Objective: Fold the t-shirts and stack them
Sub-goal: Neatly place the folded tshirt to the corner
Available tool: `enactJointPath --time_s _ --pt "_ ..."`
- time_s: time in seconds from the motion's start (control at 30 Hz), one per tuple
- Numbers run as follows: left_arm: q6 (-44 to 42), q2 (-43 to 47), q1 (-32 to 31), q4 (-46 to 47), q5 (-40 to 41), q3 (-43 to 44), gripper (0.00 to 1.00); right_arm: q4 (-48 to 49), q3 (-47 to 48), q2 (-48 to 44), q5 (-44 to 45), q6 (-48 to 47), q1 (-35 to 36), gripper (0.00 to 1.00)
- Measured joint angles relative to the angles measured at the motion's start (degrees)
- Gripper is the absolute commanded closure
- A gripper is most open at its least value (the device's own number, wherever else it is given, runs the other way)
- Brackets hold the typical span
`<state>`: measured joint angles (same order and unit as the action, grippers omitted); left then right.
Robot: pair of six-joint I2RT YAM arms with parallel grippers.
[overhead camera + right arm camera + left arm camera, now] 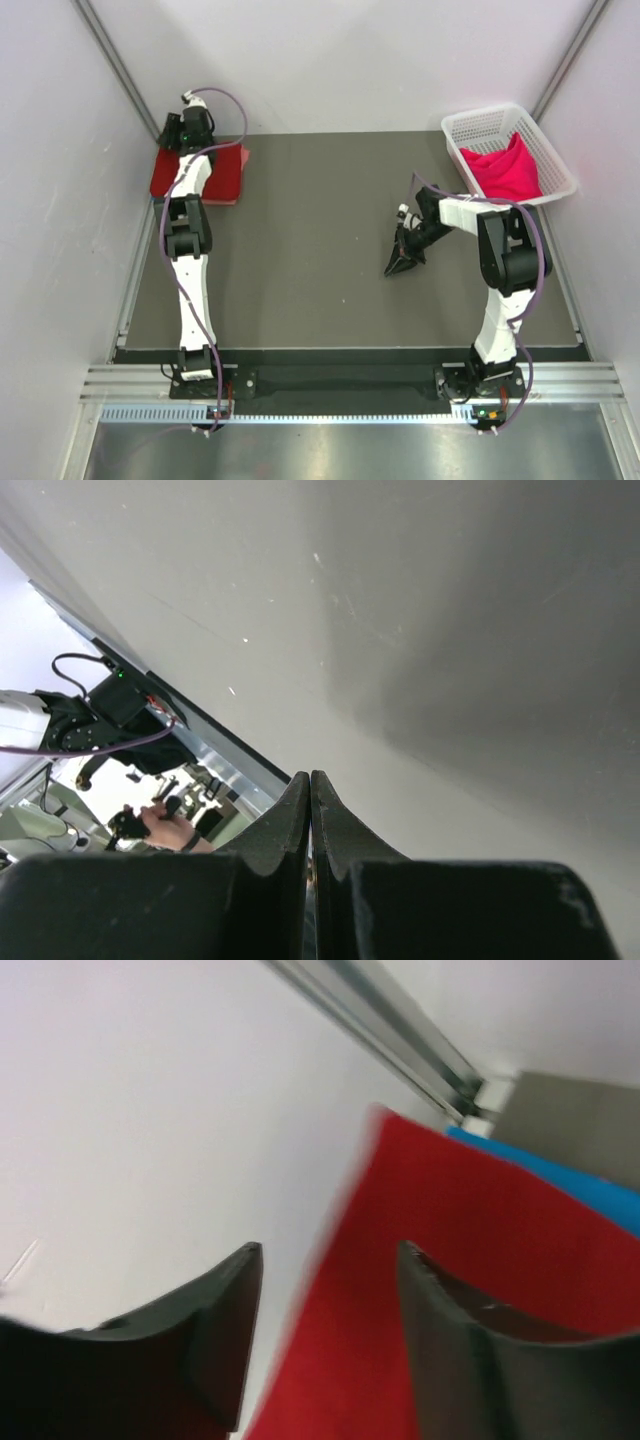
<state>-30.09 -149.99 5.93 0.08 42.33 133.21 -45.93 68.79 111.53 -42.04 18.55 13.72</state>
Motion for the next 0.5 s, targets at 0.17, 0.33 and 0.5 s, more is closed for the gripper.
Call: enactJointPath --time_s 0.17,0.33,0.5 --pt "3.87 -0.02 0.15 1.22 2.91 2.08 0.12 -0.04 0.0 0.5 -0.02 0.04 0.04 0.99" --pt "6.99 1.49 -2.1 1.07 4.15 2.91 0.1 -0.09 0.79 0.13 0.07 0.13 0.04 0.99" --pt "13.53 9.07 -8.83 -5.44 3.06 -1.97 0.12 -0.04 0.59 -4.22 1.46 0.72 0.07 0.99"
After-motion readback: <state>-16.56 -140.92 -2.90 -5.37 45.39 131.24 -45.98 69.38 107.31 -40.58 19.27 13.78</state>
